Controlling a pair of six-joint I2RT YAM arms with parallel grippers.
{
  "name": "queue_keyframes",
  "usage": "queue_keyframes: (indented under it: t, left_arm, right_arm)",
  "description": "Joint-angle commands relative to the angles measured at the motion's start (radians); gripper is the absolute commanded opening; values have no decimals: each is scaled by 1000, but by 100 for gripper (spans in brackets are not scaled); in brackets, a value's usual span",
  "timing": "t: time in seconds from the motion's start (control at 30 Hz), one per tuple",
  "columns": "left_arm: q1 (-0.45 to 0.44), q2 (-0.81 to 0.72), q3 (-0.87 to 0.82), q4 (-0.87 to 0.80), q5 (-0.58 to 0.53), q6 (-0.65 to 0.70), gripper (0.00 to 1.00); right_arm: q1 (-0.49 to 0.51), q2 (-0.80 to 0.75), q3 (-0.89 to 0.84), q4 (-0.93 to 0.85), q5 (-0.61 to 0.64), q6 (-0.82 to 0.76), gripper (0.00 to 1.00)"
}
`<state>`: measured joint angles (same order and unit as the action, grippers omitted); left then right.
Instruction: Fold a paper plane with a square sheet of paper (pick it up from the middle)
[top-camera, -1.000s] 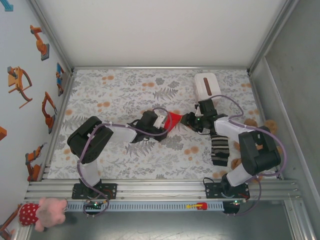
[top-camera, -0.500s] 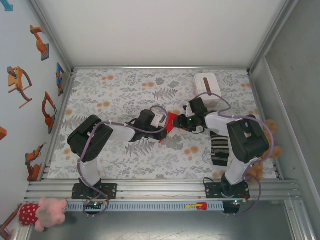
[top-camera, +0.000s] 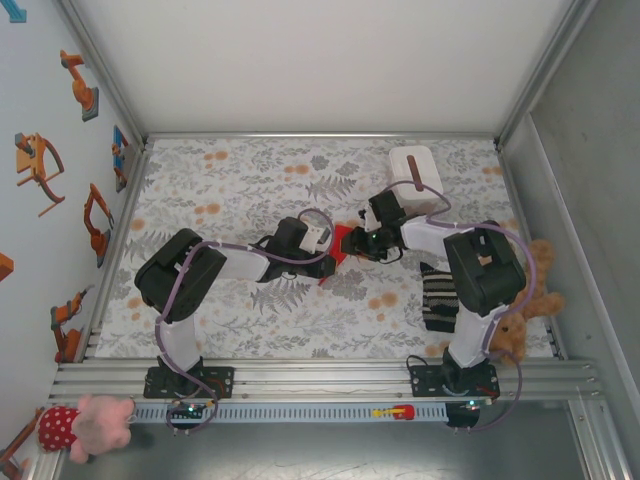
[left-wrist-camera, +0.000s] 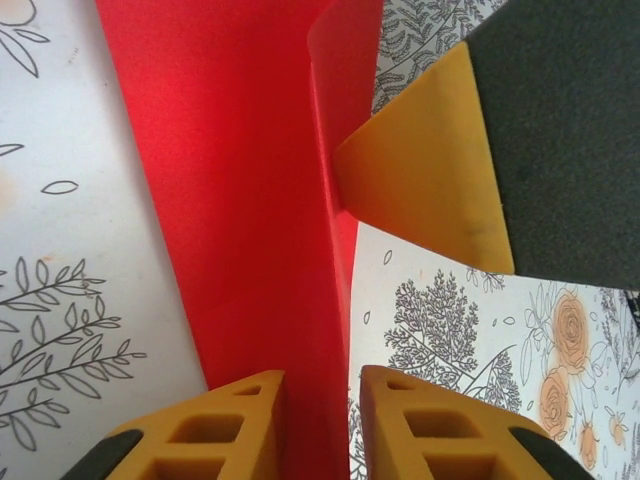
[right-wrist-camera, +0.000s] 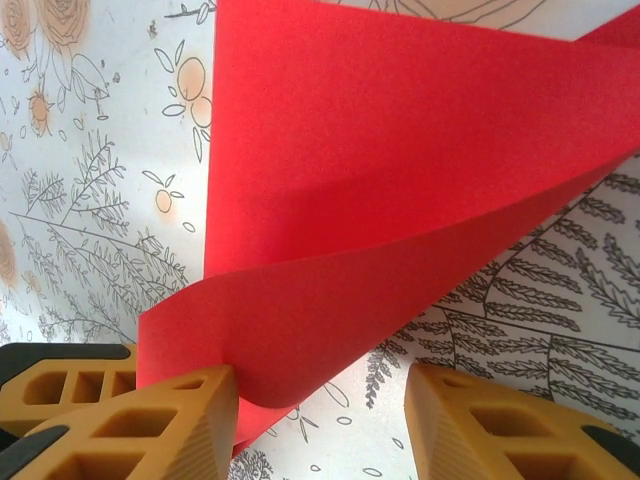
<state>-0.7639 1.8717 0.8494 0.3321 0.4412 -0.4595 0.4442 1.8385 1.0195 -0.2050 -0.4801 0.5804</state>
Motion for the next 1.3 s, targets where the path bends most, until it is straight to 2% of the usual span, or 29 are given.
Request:
queue_keyframes:
  t: [0.0, 0.27, 0.33, 0.5, 0.63, 0.87, 1.27]
  left_arm:
    - [7, 47, 9, -66, 5, -11, 28]
    - [13, 66, 22, -90, 9, -24, 27]
    - [15, 70, 22, -91, 10, -28, 24]
    - [21, 78, 23, -99, 17, -29, 20]
    - [23, 89, 38, -122, 35, -28, 19]
    - [26, 109, 68, -170, 63, -27, 17]
    - [30, 122, 89, -191, 74, -30, 17]
  right_arm:
    - [26, 56, 26, -19, 39, -34, 50]
    - [44, 61, 45, -47, 66, -60, 56]
    - [44, 52, 47, -53, 72, -60, 56]
    - [37, -46, 15, -16, 73, -58, 56]
    - [20, -88, -27, 15, 26, -68, 56]
    - [8, -46, -43, 14, -12, -85, 56]
    - [19, 58, 6, -37, 59, -54, 57]
